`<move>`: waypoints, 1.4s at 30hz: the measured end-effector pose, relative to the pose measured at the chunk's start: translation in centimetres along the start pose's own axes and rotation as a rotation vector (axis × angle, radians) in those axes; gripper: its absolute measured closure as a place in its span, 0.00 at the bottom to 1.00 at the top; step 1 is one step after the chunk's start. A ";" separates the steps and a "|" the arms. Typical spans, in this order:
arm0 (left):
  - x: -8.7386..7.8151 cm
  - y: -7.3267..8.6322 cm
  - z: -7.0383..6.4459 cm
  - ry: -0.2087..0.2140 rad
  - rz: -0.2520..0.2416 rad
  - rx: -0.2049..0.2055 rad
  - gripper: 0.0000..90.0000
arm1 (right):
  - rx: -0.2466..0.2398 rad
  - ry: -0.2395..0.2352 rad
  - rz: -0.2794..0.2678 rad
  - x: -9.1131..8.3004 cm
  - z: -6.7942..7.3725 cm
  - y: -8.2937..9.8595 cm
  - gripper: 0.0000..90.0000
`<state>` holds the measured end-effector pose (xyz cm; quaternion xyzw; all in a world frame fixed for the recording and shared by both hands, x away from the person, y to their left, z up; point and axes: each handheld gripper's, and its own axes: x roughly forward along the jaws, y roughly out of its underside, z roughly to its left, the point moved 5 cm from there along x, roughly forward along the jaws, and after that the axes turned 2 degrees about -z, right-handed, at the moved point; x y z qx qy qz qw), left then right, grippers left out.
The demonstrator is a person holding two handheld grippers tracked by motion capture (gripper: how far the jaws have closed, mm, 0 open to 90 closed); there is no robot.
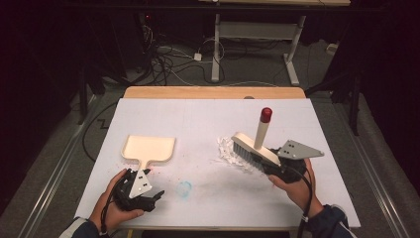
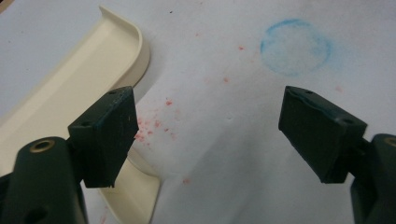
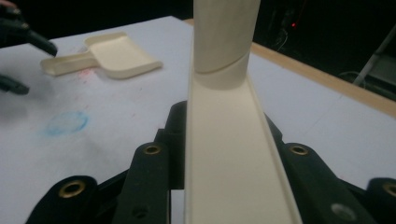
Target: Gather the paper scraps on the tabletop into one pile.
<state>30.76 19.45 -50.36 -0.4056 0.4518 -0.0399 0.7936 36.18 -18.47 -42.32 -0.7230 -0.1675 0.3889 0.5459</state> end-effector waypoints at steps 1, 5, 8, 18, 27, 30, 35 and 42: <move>0.0 0.0 0.0 0.000 0.002 0.001 0.21 | 0.001 -0.008 0.022 -1.0 0.3 0.7 0.75; -0.1 0.0 0.0 -0.008 -0.002 0.000 0.21 | -0.009 -0.001 0.034 -2.5 0.9 1.6 0.75; -0.1 0.0 0.0 -0.009 -0.005 -0.001 0.21 | -0.011 0.011 0.044 -3.9 1.1 2.5 0.75; 0.1 -0.1 -0.2 0.003 0.003 0.003 0.21 | 0.014 0.024 0.159 -4.0 0.9 6.3 0.75; 0.4 -0.1 -0.2 0.011 0.012 0.007 0.21 | -0.013 0.076 0.115 -0.5 -0.3 5.1 0.75; 0.4 -0.1 -0.2 0.012 0.012 0.006 0.21 | -0.016 0.082 0.104 0.5 -0.5 4.6 0.75; 0.4 -0.1 -0.2 0.008 0.009 0.005 0.21 | -0.006 0.060 0.102 0.4 -0.2 4.2 0.75; 0.2 -0.1 0.0 -0.005 0.012 0.002 0.21 | 0.050 0.116 0.017 -2.3 0.3 2.6 0.75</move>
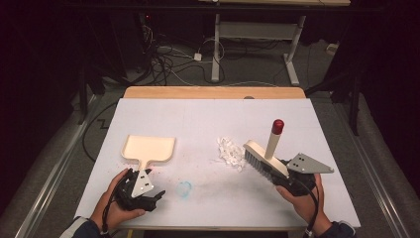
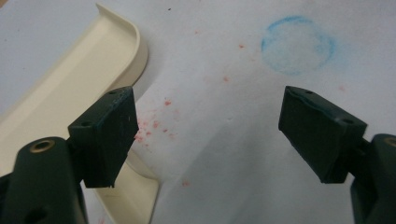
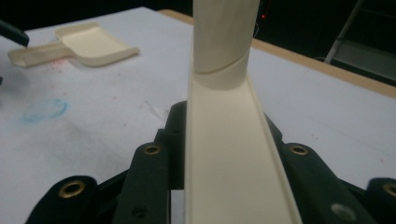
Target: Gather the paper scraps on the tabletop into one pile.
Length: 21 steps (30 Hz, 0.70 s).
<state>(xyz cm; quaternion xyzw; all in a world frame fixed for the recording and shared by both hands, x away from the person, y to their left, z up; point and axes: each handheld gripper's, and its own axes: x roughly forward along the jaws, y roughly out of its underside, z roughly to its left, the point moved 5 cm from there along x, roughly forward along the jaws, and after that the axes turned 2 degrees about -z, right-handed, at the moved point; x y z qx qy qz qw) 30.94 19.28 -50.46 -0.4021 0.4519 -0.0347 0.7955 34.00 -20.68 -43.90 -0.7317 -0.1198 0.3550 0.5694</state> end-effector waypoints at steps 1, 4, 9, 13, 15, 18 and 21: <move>0.0 0.0 0.0 -0.003 -0.001 -0.002 0.21 | 0.005 0.025 -0.030 -0.3 0.1 -0.5 0.75; -0.2 0.0 0.1 -0.008 -0.005 -0.010 0.21 | 0.005 0.063 -0.045 -0.3 -0.1 -0.9 0.75; 0.0 0.0 0.2 -0.008 -0.003 -0.017 0.21 | 0.044 0.252 -0.001 1.8 -1.5 0.2 0.75; 0.0 -0.1 0.2 -0.001 -0.007 -0.023 0.21 | 0.074 0.304 0.078 4.3 -2.0 1.7 0.75; 0.0 0.0 0.2 -0.002 -0.005 -0.024 0.21 | 0.081 0.307 0.089 4.9 -1.9 1.8 0.75; 0.1 0.0 0.2 0.001 -0.005 -0.027 0.21 | 0.060 0.323 0.092 6.5 -0.9 1.6 0.75; 0.2 -0.1 0.2 0.006 -0.006 -0.023 0.21 | 0.010 0.325 0.092 8.2 0.8 1.1 0.75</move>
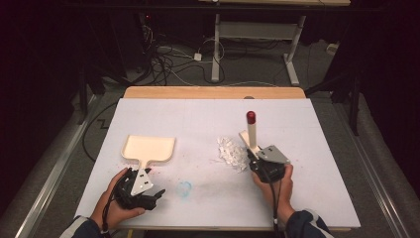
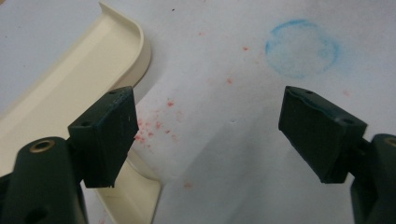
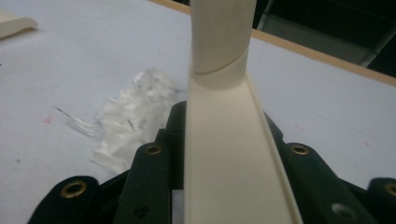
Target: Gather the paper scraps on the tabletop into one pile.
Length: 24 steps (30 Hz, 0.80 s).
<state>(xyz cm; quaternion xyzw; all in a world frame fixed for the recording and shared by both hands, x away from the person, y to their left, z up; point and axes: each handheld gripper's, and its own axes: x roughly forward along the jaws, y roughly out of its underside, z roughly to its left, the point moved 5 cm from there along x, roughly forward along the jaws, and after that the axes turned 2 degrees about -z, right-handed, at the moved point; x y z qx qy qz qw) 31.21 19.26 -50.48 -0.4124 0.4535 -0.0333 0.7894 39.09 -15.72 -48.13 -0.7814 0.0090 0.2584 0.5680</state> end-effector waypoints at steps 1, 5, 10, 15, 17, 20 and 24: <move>0.0 0.0 0.0 0.001 0.000 0.002 0.21 | -0.022 0.005 -0.013 0.6 1.2 -0.4 0.75; 0.0 -0.1 0.0 0.001 0.000 0.004 0.21 | -0.006 -0.002 -0.037 1.3 2.4 -1.3 0.75; -0.1 0.0 0.1 0.000 -0.004 0.002 0.21 | -0.036 0.007 -0.043 1.6 3.0 -1.7 0.75; -0.2 0.0 0.1 -0.003 -0.002 0.004 0.21 | 0.007 0.016 -0.078 1.0 1.0 -2.1 0.75; -0.2 0.0 0.1 -0.006 0.000 0.006 0.21 | 0.029 0.017 -0.085 0.8 0.2 -2.3 0.75; -0.2 0.0 0.2 -0.009 -0.002 0.003 0.21 | 0.056 0.001 -0.103 0.4 -0.7 -2.5 0.75; -0.3 0.0 0.4 -0.033 -0.003 -0.006 0.21 | 0.069 0.006 -0.112 0.1 -2.0 -2.7 0.75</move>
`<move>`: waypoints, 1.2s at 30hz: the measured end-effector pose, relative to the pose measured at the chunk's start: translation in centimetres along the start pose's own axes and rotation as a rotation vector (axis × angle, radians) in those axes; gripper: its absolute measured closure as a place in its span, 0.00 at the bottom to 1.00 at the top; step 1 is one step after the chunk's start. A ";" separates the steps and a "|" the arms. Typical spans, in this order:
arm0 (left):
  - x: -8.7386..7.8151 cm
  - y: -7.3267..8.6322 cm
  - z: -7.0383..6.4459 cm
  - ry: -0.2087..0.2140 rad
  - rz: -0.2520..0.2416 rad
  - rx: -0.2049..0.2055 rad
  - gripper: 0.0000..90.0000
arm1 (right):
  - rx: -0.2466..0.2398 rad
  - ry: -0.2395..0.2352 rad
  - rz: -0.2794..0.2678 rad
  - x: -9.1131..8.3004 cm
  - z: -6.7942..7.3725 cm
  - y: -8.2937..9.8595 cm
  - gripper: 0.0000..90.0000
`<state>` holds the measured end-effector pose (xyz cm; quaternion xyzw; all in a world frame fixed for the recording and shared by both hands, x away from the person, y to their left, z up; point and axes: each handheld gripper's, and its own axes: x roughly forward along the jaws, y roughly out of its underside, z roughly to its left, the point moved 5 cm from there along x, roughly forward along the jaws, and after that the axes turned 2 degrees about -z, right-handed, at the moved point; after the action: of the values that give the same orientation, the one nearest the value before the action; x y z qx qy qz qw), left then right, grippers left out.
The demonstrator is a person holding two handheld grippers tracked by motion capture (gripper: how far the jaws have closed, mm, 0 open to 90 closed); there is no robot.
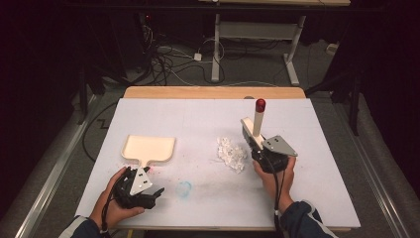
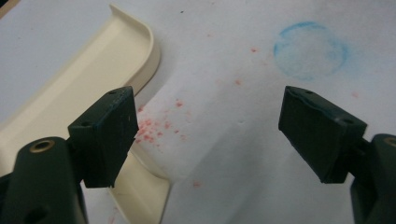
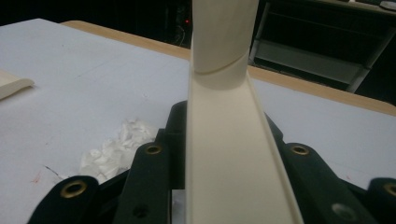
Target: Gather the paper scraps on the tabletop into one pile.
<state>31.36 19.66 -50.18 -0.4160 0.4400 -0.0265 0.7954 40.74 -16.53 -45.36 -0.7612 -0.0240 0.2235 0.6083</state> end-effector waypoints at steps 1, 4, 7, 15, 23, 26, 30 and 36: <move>-0.1 0.1 0.2 -0.008 0.007 0.004 0.21 | 0.005 -0.003 -0.001 -0.1 -0.3 0.0 0.75; -0.4 0.2 0.7 -0.029 -0.004 -0.027 0.22 | 0.009 -0.008 -0.004 -0.3 -1.1 0.0 0.75; -0.5 0.5 1.4 -0.053 -0.003 -0.069 0.22 | 0.010 -0.027 -0.013 -0.7 -1.8 -0.1 0.75; -0.3 1.2 2.7 -0.091 0.029 -0.160 0.22 | 0.008 -0.070 -0.033 -1.1 -3.6 -0.1 0.75; -0.3 1.7 3.3 -0.102 0.038 -0.201 0.22 | 0.005 -0.094 -0.042 -2.2 -5.4 0.0 0.75; -0.3 1.8 3.3 -0.094 0.037 -0.207 0.22 | 0.002 -0.097 -0.049 -2.7 -5.9 0.1 0.75; -0.3 2.0 3.5 -0.101 0.047 -0.223 0.22 | -0.007 -0.090 -0.054 -3.4 -6.4 0.1 0.75; -0.1 2.3 3.9 -0.134 0.092 -0.243 0.21 | -0.003 -0.093 -0.060 -3.9 -6.9 0.1 0.75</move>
<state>33.38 23.68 -50.64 -0.4896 0.4047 0.0911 0.7670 39.72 -24.09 -43.13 -0.7500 -0.0754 0.2401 0.6117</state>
